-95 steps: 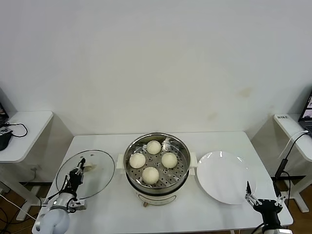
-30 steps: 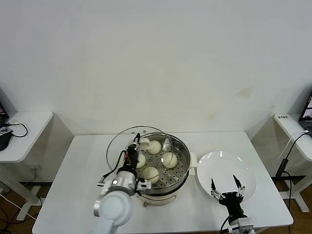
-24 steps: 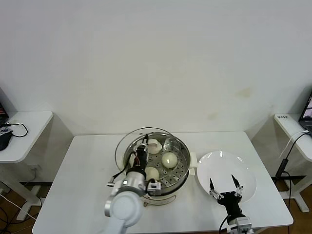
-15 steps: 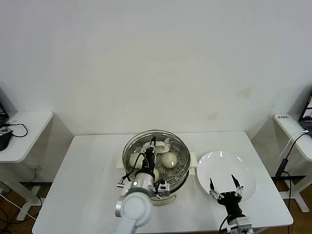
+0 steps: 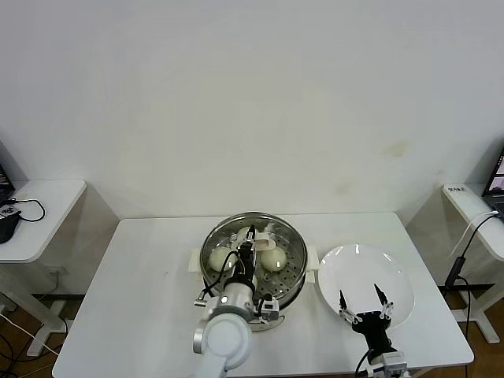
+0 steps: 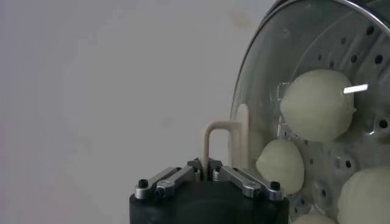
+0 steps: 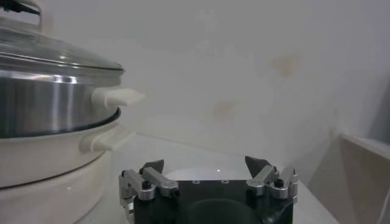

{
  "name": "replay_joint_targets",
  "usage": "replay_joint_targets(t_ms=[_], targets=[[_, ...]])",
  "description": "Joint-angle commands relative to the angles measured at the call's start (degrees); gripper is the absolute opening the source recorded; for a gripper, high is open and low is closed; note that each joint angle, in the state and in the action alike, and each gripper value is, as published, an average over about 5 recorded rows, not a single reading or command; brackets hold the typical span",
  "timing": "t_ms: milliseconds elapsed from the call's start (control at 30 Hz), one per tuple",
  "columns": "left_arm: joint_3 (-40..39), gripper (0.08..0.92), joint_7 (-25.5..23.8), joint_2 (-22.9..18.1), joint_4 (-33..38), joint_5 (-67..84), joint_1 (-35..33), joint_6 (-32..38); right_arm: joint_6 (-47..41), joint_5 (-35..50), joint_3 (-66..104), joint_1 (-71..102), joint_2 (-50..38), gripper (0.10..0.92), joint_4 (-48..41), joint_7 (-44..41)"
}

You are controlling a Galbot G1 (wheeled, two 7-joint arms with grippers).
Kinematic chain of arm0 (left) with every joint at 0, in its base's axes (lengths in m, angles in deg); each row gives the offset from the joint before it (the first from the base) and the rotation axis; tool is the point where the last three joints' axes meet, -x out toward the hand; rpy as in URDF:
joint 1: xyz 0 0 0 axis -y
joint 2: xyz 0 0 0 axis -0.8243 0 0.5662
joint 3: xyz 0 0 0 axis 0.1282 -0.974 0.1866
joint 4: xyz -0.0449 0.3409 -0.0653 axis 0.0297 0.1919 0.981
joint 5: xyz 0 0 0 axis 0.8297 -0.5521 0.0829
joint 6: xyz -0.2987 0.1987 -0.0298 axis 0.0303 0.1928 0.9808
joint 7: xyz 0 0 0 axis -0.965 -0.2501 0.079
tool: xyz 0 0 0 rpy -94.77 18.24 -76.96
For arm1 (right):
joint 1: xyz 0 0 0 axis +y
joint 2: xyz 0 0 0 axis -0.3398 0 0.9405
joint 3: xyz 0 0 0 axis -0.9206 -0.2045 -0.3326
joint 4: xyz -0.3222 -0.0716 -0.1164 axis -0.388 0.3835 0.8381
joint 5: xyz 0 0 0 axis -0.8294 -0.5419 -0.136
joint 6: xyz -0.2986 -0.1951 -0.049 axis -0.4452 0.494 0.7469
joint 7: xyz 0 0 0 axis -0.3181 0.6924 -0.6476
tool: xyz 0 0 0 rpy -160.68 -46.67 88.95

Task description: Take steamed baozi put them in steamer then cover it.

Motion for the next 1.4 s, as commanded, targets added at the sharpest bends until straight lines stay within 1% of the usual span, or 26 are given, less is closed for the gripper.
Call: replay_joint_targets(t_ms=[33,233,400,500,700,933,1167,1267,1333,1400], targets=[[-0.3,0.142,-0.1,-0.8,0.0,-0.7,-0.6,0.1,0.0,-0.1,-0.1,0.1,0.0,0.823,0.1,0.0],[-0.2,0.142,0.0,-1.0,0.2,-0.7,-0.9,0.3,0.1,-0.2,-0.4,0.1,0.1,0.823,0.0,0.0],[-0.1,0.142,1.1,-1.3,-0.1,-0.2,-1.0,0.7,0.1,-0.3,-0.4,0.1,0.1,0.823,0.1,-0.1],[0.0,0.169,1.3,-1.3,0.5,0.1,-1.1,0.7,0.1,-0.2,-0.4,0.1,0.1,0.823,0.0,-0.1],[-0.1,0.328,1.4,0.2,3.2,1.4,-2.6,1.3,0.0,-0.2,-0.5,0.1,0.0,0.823,0.0,-0.1],[-0.2,0.536,2.0,4.4,10.4,6.0,-6.8,2.1,0.0,-0.4,-0.5,0.4,0.0,0.823,0.0,-0.1],[0.9,0.735,3.5,8.1,17.1,10.2,-12.5,6.0,0.0,-0.5,-0.6,0.9,-0.3,0.823,0.2,-0.1],[1.6,0.799,4.1,9.4,19.3,13.9,-15.4,7.7,0.0,-0.5,-0.8,1.2,-0.5,0.822,0.3,-0.1],[2.7,0.817,4.9,10.5,21.0,18.2,-17.8,9.1,0.0,-0.5,-0.8,1.5,-0.8,0.823,0.4,-0.1],[4.8,0.821,7.3,11.3,22.7,25.6,-20.6,10.9,0.0,-0.2,-0.8,1.8,-1.3,0.823,0.7,-0.2]])
